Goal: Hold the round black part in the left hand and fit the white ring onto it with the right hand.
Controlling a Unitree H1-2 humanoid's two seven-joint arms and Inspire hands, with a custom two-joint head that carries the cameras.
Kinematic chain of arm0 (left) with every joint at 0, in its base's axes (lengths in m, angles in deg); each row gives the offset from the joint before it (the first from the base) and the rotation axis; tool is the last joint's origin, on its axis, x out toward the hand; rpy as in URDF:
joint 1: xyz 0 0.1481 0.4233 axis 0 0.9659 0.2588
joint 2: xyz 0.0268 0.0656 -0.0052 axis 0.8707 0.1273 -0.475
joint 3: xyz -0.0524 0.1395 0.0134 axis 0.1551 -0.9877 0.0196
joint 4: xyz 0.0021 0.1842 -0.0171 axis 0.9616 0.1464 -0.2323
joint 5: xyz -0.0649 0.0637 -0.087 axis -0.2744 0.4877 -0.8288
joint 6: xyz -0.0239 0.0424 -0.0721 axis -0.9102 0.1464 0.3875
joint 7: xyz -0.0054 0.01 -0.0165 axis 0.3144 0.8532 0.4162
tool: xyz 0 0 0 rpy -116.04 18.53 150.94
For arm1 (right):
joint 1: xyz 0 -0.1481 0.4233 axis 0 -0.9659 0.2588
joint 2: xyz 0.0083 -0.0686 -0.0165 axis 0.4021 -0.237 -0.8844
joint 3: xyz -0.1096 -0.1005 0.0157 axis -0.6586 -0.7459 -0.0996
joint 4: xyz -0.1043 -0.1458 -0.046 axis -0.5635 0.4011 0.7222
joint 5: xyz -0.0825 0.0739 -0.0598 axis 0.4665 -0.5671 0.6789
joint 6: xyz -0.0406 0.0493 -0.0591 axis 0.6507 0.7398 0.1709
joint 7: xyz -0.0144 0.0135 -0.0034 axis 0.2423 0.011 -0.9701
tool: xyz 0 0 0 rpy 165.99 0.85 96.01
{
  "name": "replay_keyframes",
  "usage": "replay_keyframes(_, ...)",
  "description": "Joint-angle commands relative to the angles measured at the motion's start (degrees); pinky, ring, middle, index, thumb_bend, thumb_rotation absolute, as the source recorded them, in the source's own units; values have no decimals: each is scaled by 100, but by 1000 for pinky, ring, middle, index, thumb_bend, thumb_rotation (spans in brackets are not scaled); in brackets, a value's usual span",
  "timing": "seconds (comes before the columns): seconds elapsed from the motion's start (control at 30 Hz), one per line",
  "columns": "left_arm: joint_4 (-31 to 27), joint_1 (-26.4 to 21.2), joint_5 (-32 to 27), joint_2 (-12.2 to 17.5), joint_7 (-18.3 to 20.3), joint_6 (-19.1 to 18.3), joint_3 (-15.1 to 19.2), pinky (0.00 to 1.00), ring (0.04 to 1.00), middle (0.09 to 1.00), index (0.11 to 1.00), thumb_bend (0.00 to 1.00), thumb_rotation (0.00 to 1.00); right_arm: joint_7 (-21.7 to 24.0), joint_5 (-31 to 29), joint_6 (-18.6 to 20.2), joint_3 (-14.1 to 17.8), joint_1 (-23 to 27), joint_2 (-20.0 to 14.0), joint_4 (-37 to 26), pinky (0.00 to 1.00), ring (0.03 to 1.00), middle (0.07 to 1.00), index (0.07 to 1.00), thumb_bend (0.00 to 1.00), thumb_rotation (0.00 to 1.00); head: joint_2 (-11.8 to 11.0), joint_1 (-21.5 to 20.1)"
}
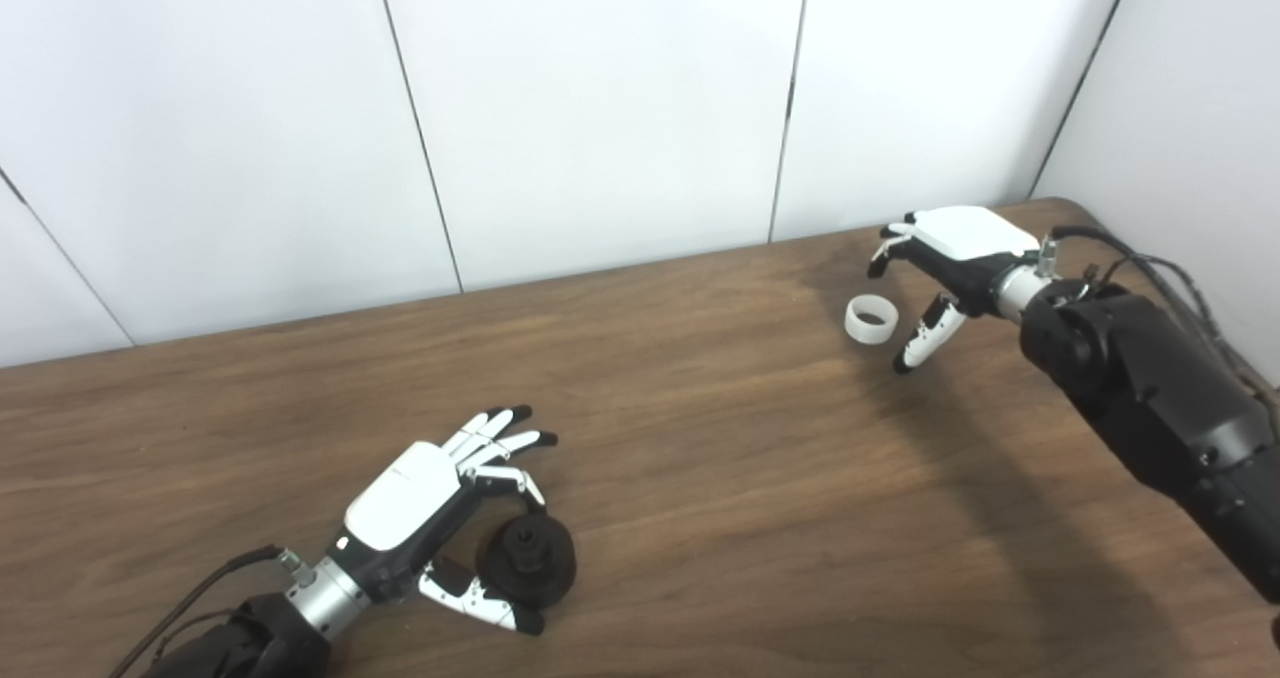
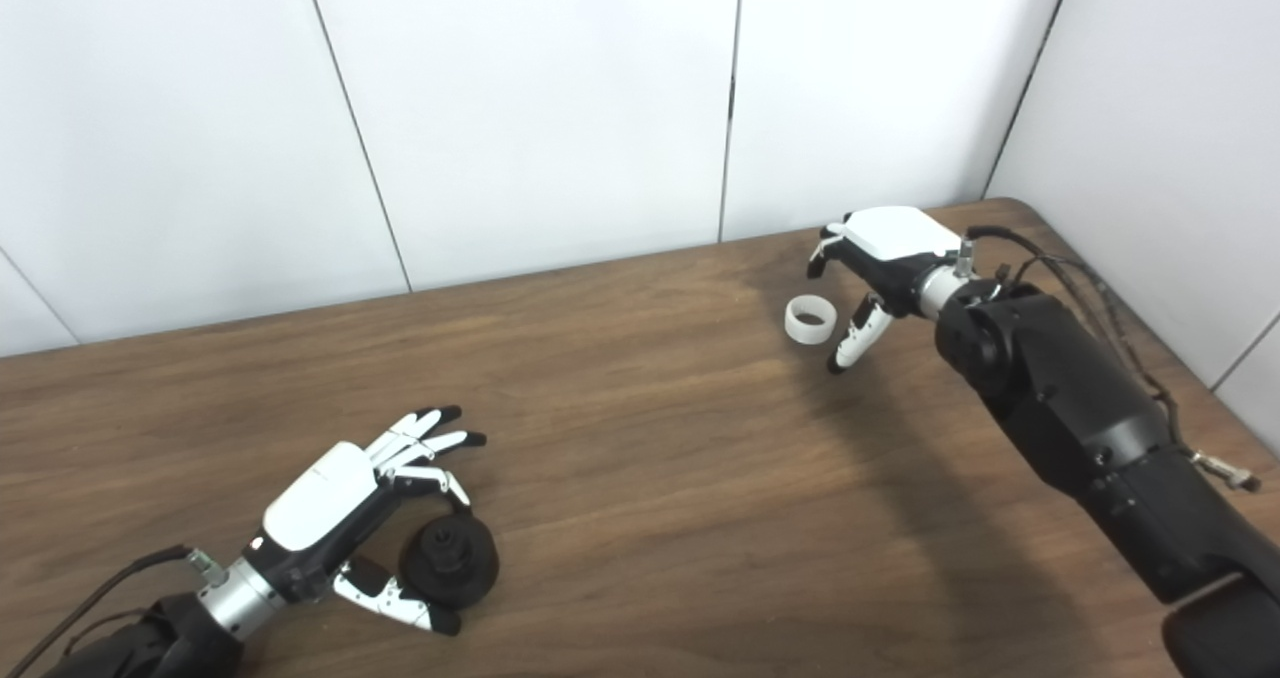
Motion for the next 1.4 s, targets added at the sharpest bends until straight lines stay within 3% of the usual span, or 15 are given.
replay_keyframes(0.0, 177, 168, 175, 193, 262, -77, -215, 1000, 1000, 903, 482, 525, 59, -160, 52, -47, 119, 333, -99, -42, 1000, 1000, 946, 763, 837, 276, 5, 0)
replay_keyframes(0.17, 247, 145, 210, 184, 139, -77, -309, 1000, 1000, 894, 481, 525, 58, -253, 84, -164, 108, 420, -98, 60, 1000, 1000, 943, 761, 829, 276, -61, -37)
replay_keyframes(0.63, -30, 233, 164, 250, 250, -77, -278, 1000, 1000, 897, 482, 525, 58, -143, 200, -274, -66, 640, 7, 355, 1000, 1000, 923, 725, 852, 254, 23, -45)
replay_keyframes(1.37, -362, 431, 179, 327, 526, -78, 6, 1000, 1000, 894, 482, 525, 59, -224, 254, -462, -192, 621, 19, 618, 1000, 1000, 919, 708, 871, 259, 145, 0)
